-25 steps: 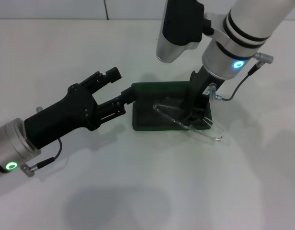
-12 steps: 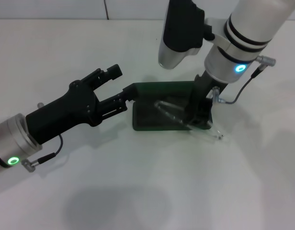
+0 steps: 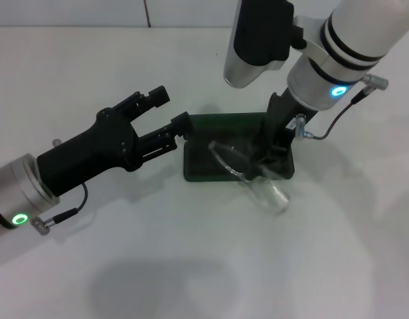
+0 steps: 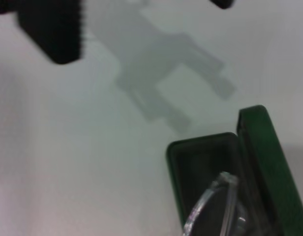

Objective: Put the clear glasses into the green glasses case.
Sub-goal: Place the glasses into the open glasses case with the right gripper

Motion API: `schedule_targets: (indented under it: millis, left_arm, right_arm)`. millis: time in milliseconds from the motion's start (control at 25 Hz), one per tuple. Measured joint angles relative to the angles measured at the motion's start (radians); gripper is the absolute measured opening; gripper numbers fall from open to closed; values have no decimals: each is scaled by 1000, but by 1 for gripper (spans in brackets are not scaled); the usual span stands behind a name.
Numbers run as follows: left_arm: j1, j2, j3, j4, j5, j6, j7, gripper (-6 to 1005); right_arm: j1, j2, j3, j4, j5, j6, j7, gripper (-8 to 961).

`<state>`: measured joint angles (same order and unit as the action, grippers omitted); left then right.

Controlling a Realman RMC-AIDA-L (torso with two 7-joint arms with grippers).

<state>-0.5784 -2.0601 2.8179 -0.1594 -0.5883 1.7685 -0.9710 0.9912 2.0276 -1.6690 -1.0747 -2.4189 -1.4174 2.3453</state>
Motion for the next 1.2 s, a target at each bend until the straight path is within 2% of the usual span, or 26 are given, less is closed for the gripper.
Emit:
schedule_targets:
  millis: [480, 880, 1200]
  left_arm:
    - [-9, 0, 0, 0, 4, -6, -1, 842]
    - [-8, -1, 0, 0, 7, -11, -2, 841]
    - [0, 0, 13, 0, 7, -11, -1, 841]
  right_arm:
    - [-17, 0, -22, -12, 50, -27, 70, 272]
    - [-71, 0, -59, -11, 58, 66, 107, 272]
    - [-71, 0, -109, 3, 100, 107, 108, 273]
